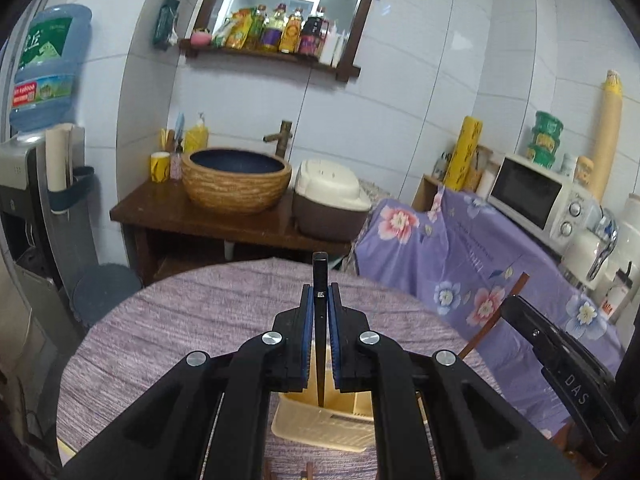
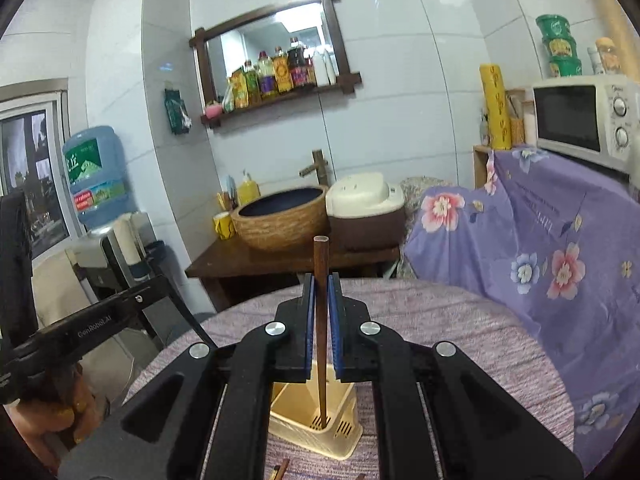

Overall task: Organize utensils
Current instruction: 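Bring both open tools back to the utensils on the table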

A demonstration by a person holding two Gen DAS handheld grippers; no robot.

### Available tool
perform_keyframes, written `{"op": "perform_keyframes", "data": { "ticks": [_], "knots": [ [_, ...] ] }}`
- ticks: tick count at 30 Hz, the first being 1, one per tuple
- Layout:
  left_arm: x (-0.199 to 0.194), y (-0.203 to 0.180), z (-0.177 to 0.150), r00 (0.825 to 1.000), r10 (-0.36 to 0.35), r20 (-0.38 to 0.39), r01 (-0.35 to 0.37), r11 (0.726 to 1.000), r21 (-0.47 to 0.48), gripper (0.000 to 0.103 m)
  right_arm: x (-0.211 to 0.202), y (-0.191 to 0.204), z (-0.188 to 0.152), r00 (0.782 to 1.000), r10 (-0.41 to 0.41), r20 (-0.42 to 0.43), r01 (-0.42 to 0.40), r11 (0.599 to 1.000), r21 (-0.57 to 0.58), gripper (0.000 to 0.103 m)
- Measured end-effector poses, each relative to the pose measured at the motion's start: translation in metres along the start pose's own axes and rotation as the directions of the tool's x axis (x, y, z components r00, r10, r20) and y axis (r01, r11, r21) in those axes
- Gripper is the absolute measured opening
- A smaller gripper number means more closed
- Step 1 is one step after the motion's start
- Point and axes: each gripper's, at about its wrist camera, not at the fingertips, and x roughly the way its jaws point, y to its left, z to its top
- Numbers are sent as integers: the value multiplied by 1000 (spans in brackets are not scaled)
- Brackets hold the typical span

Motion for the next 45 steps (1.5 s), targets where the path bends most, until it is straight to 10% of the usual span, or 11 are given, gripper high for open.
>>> {"op": "perform_keyframes", "data": {
  "ticks": [15, 19, 24, 35, 45],
  "knots": [
    [19, 11, -24, 997, 14, -75, -14, 1000, 1, 11, 10, -10, -20, 1000, -17, -24, 17, 1000, 18, 14],
    [-3, 12, -32, 999, 11, -42, -10, 1000, 19, 62, -5, -14, -29, 999, -24, -21, 25, 999, 36, 48],
    [-35, 20, -74, 994, 91, -68, -84, 992, 97, 64, -24, -17, -64, 990, -69, -123, 71, 997, 10, 54],
    [-58, 60, -193, 935, 173, -310, -152, 984, 89, 46, -50, -22, -205, 895, -172, -413, 182, 983, -17, 59],
    [-65, 58, -230, 922, 208, -327, -186, 978, 98, 45, -39, 9, -251, 820, -182, -543, 186, 981, -47, 63]
  ]
}}
